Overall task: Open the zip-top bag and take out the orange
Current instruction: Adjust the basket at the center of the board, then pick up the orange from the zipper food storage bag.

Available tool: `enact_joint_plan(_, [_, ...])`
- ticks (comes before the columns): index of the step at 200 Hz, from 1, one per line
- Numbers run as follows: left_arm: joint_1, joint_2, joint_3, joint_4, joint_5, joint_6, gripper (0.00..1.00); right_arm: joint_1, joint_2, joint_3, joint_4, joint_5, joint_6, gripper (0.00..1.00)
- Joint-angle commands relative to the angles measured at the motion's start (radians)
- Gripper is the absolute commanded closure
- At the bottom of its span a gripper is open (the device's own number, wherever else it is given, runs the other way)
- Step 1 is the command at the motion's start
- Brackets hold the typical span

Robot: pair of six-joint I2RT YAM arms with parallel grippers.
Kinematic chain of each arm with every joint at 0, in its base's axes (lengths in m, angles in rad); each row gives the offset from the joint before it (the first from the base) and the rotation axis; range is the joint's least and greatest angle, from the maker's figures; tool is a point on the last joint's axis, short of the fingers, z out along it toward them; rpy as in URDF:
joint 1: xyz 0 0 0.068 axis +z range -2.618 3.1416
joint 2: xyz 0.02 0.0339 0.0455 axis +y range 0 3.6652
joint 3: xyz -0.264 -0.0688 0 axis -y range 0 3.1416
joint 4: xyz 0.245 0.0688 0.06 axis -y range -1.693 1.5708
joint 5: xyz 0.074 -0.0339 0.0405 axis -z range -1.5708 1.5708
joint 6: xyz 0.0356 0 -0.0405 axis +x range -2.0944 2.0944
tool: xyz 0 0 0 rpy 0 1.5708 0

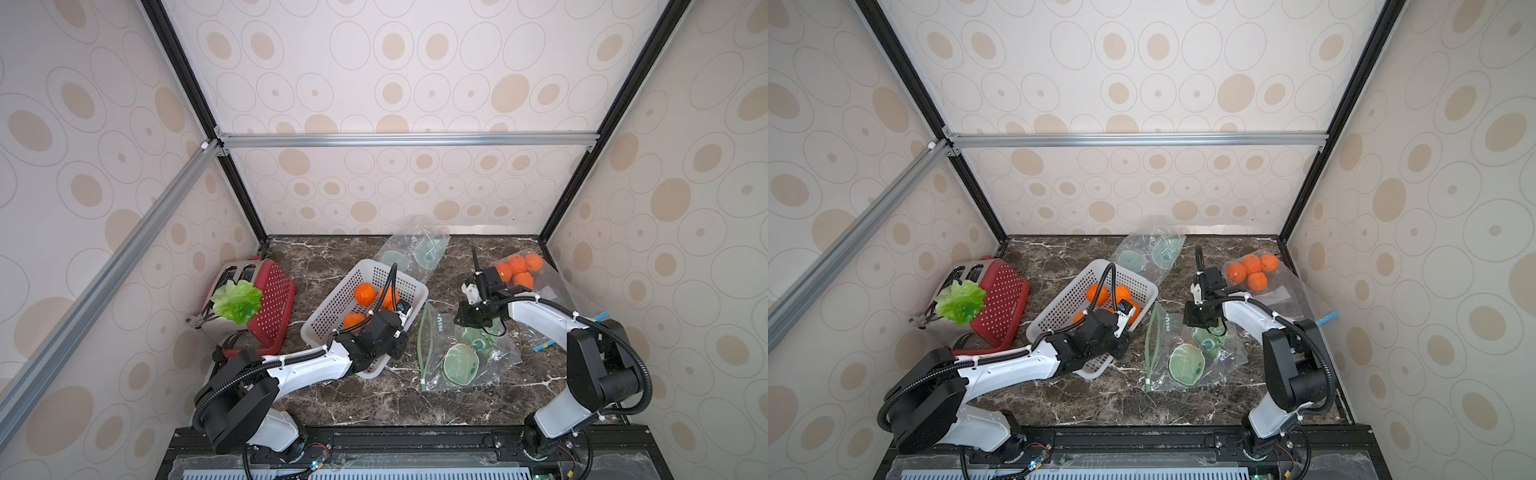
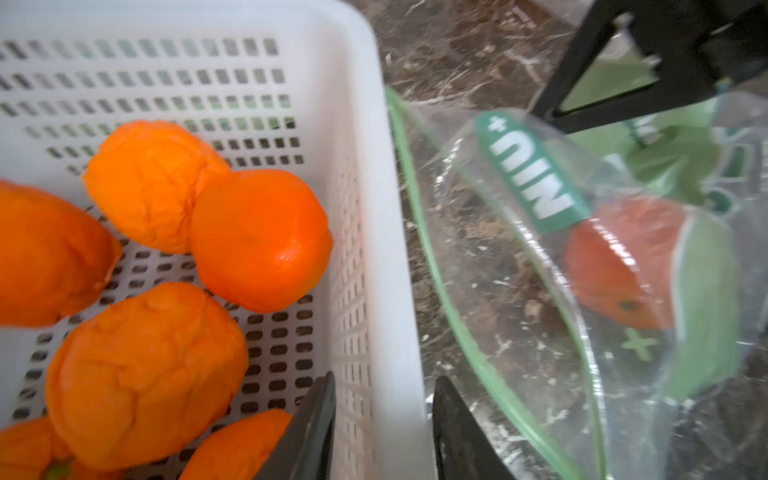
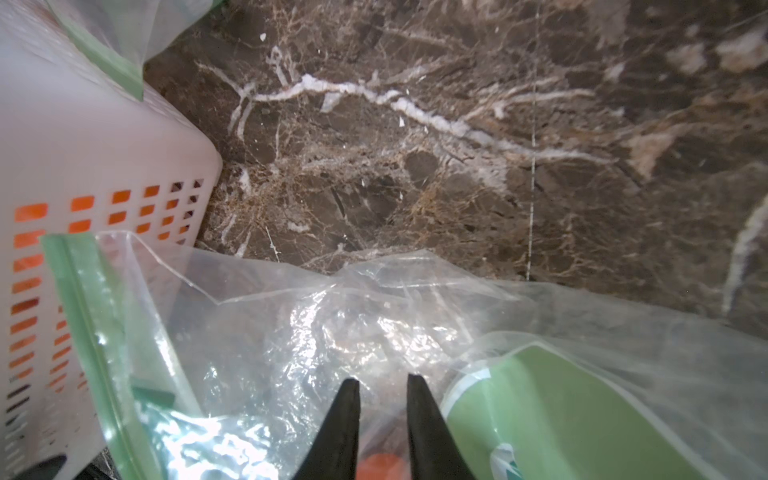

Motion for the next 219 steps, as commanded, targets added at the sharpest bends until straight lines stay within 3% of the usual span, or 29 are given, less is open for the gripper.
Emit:
enact_joint_plan(1, [0.056, -0.067, -0.037, -0.053, -0.067, -0.052, 0.61, -0.003, -0.011, -0.004, -0.022, 0.008, -0.003, 0.76])
enact_joint_plan(37, [0.047, -0.182, -0.052, -0.002, 0.122, 0.018, 0.50, -0.004, -0.022, -0.009, -0.020, 0.008, 0.001, 0.76])
enact_joint_plan(74, [-0.018, -0.200, 0.010, -0.025, 0.145, 0.072, 0.50, -0.004, -0.044, -0.017, -0.014, 0.010, 0.003, 0.76])
enact_joint_plan(97, [-0.037, -0.129, 0.051, -0.006, 0.200, 0.089, 0.58, -0.004, -0.055, -0.024, -0.017, 0.016, 0.002, 0.76])
enact_joint_plan(126, [-0.046, 0.022, 0.123, 0.011, 0.211, 0.091, 0.83, -0.004, -0.062, -0.029, -0.020, 0.022, 0.004, 0.76])
enact_joint_plan(142, [-0.049, 0.099, 0.155, 0.034, 0.239, 0.095, 0.89, -0.004, -0.066, -0.033, -0.021, 0.025, 0.003, 0.76])
enact_joint_plan(219, [-0.061, 0.238, 0.212, 0.064, 0.333, 0.123, 0.94, -0.008, -0.106, -0.046, -0.034, 0.061, 0.012, 0.76])
